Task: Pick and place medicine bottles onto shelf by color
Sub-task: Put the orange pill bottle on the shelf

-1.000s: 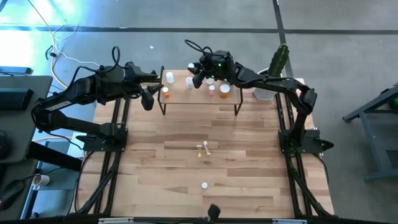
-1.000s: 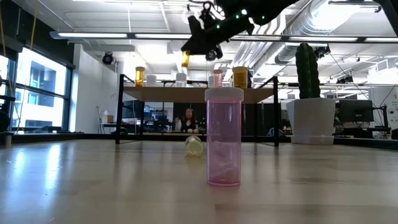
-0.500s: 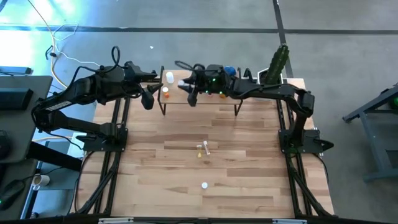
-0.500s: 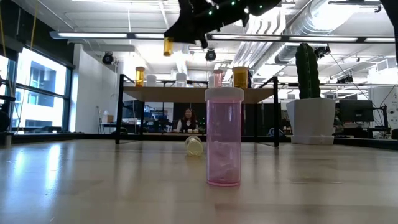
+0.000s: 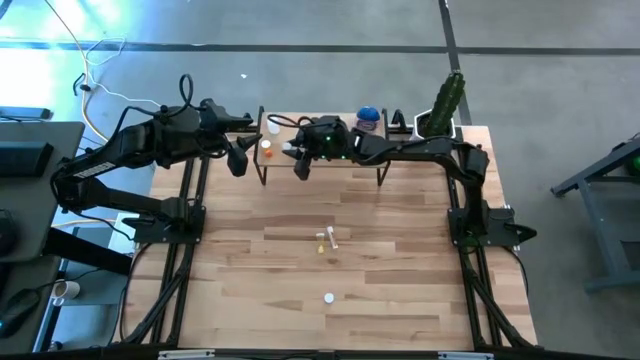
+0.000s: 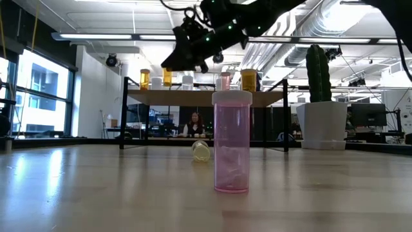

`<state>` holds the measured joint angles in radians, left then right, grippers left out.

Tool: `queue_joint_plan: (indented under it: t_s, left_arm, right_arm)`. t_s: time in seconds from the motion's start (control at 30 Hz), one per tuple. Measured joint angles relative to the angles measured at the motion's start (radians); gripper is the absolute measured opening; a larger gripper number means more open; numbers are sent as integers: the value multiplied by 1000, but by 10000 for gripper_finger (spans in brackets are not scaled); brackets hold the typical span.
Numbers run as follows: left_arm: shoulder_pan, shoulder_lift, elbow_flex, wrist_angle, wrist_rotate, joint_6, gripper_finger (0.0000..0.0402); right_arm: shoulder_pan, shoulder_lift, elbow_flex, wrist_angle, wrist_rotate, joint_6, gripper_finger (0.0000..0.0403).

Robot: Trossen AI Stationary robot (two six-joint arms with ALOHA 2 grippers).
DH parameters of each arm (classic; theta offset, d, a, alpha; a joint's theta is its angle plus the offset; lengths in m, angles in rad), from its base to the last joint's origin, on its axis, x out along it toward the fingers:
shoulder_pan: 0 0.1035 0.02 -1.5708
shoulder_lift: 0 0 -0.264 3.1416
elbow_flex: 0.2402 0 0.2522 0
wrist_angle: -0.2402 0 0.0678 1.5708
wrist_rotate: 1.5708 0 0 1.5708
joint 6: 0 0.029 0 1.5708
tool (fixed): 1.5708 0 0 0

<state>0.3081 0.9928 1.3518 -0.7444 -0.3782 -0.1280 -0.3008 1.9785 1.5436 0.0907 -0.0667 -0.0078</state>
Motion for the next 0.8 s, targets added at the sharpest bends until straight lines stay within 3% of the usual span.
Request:
queue_joint_plan:
  t_s: [0.8]
  left_arm:
    - [0, 0, 0, -13, -3, 1, 213]
  right_arm:
    - [-27, 4, 0, -43, 38, 42, 103]
